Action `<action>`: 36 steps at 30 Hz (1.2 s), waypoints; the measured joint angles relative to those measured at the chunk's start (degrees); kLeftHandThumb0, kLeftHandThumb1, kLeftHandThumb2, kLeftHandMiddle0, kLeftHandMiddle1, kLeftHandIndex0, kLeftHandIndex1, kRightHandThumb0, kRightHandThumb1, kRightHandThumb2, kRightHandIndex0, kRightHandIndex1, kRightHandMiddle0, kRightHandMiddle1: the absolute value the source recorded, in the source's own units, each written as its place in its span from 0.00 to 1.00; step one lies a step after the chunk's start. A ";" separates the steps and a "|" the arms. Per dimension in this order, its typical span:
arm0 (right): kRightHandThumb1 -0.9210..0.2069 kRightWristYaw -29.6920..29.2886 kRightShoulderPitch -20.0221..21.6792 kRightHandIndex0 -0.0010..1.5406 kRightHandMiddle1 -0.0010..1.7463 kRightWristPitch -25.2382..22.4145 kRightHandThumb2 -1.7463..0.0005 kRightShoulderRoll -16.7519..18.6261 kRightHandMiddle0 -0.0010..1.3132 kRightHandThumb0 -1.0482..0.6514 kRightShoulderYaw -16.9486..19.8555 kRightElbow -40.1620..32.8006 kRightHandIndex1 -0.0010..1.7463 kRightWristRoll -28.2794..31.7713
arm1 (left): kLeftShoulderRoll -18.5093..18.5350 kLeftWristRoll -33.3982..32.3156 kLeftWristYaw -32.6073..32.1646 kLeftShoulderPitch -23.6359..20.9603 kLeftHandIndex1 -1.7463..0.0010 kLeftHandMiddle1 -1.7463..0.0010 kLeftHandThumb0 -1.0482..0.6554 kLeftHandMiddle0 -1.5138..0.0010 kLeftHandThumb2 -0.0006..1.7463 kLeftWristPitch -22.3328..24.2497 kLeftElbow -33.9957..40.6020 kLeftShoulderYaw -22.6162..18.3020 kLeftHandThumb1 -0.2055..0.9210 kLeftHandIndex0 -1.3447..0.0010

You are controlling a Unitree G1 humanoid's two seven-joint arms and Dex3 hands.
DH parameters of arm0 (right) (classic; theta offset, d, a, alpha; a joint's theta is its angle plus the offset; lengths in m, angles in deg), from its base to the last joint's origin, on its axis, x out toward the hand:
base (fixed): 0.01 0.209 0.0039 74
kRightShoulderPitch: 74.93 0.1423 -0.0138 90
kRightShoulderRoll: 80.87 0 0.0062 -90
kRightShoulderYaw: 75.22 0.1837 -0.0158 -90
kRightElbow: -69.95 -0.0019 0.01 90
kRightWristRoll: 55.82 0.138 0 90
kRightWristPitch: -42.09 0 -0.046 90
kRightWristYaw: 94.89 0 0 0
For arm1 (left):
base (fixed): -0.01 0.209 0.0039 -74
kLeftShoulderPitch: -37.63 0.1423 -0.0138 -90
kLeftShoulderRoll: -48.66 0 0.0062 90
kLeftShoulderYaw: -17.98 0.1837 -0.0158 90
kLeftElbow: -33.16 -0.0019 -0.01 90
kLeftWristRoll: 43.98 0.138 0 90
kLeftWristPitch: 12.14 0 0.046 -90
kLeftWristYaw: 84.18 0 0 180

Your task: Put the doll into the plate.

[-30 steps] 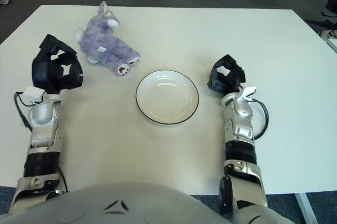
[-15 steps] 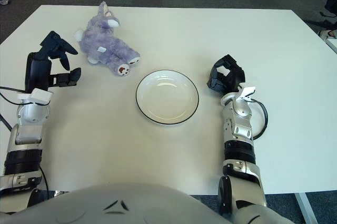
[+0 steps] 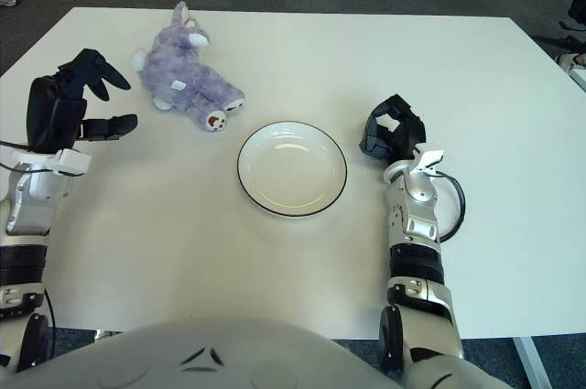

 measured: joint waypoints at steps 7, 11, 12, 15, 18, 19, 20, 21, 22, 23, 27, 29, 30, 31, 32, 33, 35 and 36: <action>0.51 -0.04 0.00 0.83 1.00 0.30 0.26 -0.01 0.45 0.34 0.08 0.32 1.00 0.00 | 3.56 4.85 -2.44 -1.87 0.23 0.34 0.31 0.86 0.41 0.25 -2.40 1.85 0.81 0.96; 0.51 -0.07 0.11 0.83 1.00 0.50 0.26 0.00 0.45 0.34 0.08 0.53 1.00 0.00 | 5.80 9.03 -5.42 -3.47 0.37 0.49 0.27 0.89 0.45 0.96 -4.31 3.14 0.72 0.99; 0.51 -0.09 0.16 0.82 1.00 0.53 0.26 0.00 0.45 0.34 0.08 0.58 1.00 0.00 | 6.38 9.92 -6.17 -3.69 0.40 0.53 0.27 0.89 0.46 1.21 -4.57 3.46 0.71 0.99; 0.51 -0.12 0.30 0.82 1.00 0.57 0.26 0.00 0.45 0.34 0.08 0.71 1.00 0.00 | 7.94 13.16 -8.63 -4.28 0.47 0.60 0.25 0.91 0.45 2.17 -5.35 4.67 0.70 1.00; 0.51 -0.13 0.50 0.83 1.00 0.58 0.26 0.00 0.45 0.34 0.05 0.89 1.00 -0.01 | 9.46 16.48 -11.12 -4.67 0.53 0.65 0.24 0.92 0.43 3.91 -6.03 6.18 0.71 1.00; 0.51 -0.13 0.52 0.83 1.00 0.58 0.27 0.00 0.45 0.34 0.06 0.92 1.00 -0.01 | 9.81 17.25 -11.66 -4.70 0.55 0.67 0.23 0.93 0.43 4.44 -6.17 6.61 0.71 1.00; 0.51 -0.15 0.52 0.83 1.00 0.58 0.27 0.00 0.45 0.34 0.07 0.93 1.00 -0.01 | 10.10 17.89 -12.10 -4.72 0.58 0.70 0.22 0.94 0.42 4.96 -6.26 7.03 0.71 1.00; 0.51 -0.15 0.52 0.83 1.00 0.58 0.27 0.00 0.45 0.34 0.07 0.95 1.00 0.00 | 10.34 18.50 -12.56 -4.73 0.60 0.71 0.22 0.95 0.41 5.66 -6.31 7.45 0.71 1.00; 0.51 -0.15 0.52 0.83 1.00 0.58 0.27 0.00 0.45 0.34 0.08 0.96 1.00 0.00 | 10.63 19.14 -12.92 -4.73 0.64 0.75 0.20 0.96 0.40 6.38 -6.33 7.97 0.72 1.00; 0.51 -0.15 0.52 0.83 1.00 0.58 0.27 0.00 0.45 0.34 0.08 0.97 1.00 0.00 | 10.86 19.75 -13.21 -4.74 0.67 0.79 0.19 0.97 0.39 7.06 -6.37 8.38 0.72 1.00; 0.51 -0.22 0.52 0.83 1.00 0.57 0.27 0.05 0.45 0.34 0.08 0.96 1.00 0.00 | 12.00 22.28 -13.87 -4.73 0.76 0.91 0.16 0.99 0.36 10.28 -6.41 10.10 0.75 1.00; 0.51 -0.30 0.52 0.83 1.00 0.55 0.27 0.08 0.45 0.34 0.10 0.96 1.00 0.01 | 12.52 23.09 -14.04 -4.73 0.78 0.94 0.15 0.99 0.36 11.72 -6.41 10.84 0.76 1.00; 0.51 -0.32 0.52 0.83 1.00 0.54 0.27 0.09 0.45 0.34 0.11 0.96 1.00 0.01 | 12.74 23.32 -14.10 -4.73 0.79 0.95 0.15 1.00 0.35 12.27 -6.41 11.16 0.76 1.00; 0.51 -0.38 0.52 0.83 1.00 0.52 0.27 0.10 0.45 0.34 0.12 0.96 1.00 0.02 | 13.03 23.52 -14.23 -4.73 0.82 0.97 0.14 1.00 0.35 12.85 -6.42 11.54 0.77 1.00; 0.51 -0.43 0.52 0.83 1.00 0.49 0.27 0.11 0.45 0.34 0.13 0.96 1.00 0.02 | 13.31 23.85 -14.40 -4.75 0.83 0.98 0.13 1.00 0.34 13.40 -6.44 11.98 0.78 1.00; 0.51 -0.46 0.52 0.83 1.00 0.46 0.27 0.12 0.45 0.34 0.15 0.95 1.00 0.02 | 13.65 24.31 -14.52 -4.84 0.85 0.99 0.12 1.00 0.33 14.02 -6.53 12.52 0.79 1.00; 0.51 -0.63 0.54 0.83 1.00 0.44 0.27 0.13 0.45 0.34 0.17 0.94 1.00 0.03 | 14.15 24.97 -14.56 -5.06 0.87 0.99 0.11 1.00 0.32 15.06 -6.74 13.44 0.81 1.00; 0.51 -0.67 0.54 0.83 1.00 0.44 0.27 0.13 0.45 0.34 0.17 0.93 1.00 0.03 | 14.34 25.14 -14.56 -5.19 0.88 1.00 0.11 1.00 0.31 15.58 -6.85 13.86 0.82 1.00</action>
